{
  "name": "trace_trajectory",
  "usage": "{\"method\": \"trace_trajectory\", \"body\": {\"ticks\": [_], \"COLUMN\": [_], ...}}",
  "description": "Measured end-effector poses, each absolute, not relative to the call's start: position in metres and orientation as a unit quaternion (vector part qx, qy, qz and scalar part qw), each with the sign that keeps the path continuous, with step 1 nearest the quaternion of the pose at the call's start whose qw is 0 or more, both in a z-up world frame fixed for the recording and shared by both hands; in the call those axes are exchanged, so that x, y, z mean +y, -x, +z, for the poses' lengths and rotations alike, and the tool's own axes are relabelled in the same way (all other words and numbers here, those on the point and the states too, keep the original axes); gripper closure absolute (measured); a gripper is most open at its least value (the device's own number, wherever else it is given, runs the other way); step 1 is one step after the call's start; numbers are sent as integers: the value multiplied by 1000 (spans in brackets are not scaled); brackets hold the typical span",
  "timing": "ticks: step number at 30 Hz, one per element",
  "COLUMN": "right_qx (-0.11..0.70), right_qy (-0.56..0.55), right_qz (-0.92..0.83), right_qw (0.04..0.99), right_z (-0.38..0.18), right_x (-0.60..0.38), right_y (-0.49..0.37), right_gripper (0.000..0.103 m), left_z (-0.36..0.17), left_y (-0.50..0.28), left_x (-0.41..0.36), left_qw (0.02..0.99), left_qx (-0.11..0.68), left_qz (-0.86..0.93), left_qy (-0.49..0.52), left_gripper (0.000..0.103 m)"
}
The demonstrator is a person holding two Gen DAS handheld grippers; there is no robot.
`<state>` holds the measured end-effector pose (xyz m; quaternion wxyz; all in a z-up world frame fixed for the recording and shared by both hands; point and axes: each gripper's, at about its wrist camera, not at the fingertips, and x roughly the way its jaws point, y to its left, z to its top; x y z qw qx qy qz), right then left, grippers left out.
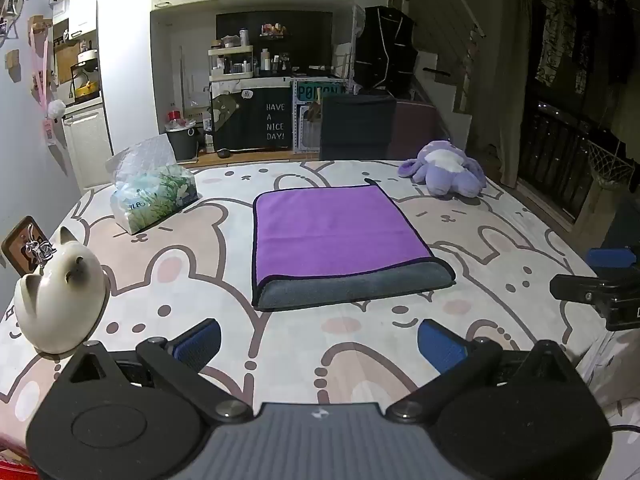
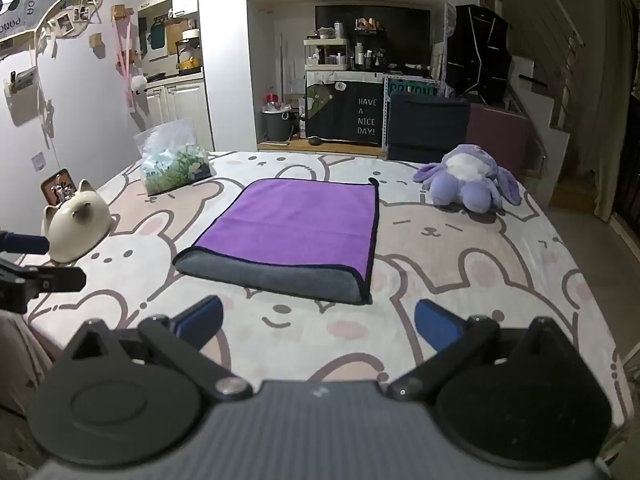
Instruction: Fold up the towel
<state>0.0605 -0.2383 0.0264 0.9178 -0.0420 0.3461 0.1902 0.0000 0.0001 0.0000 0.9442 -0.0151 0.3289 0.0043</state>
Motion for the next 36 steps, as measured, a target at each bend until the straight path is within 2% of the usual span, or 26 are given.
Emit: {"method": "trace_trajectory", "body": {"ticks": [36], "right_qx": [346], "right_qy": [39], "right_qz": [190], "right_qw": [918], "right_z": [26], "right_x": [-239], "right_y": [-61], "right_gripper": [1], "left_z": [0], "left_y": [0], "left_x": [0], "left_qw": [945], "left_qx": [327], "left_qz": [5], "left_qy": [16], "left_gripper": [0]}}
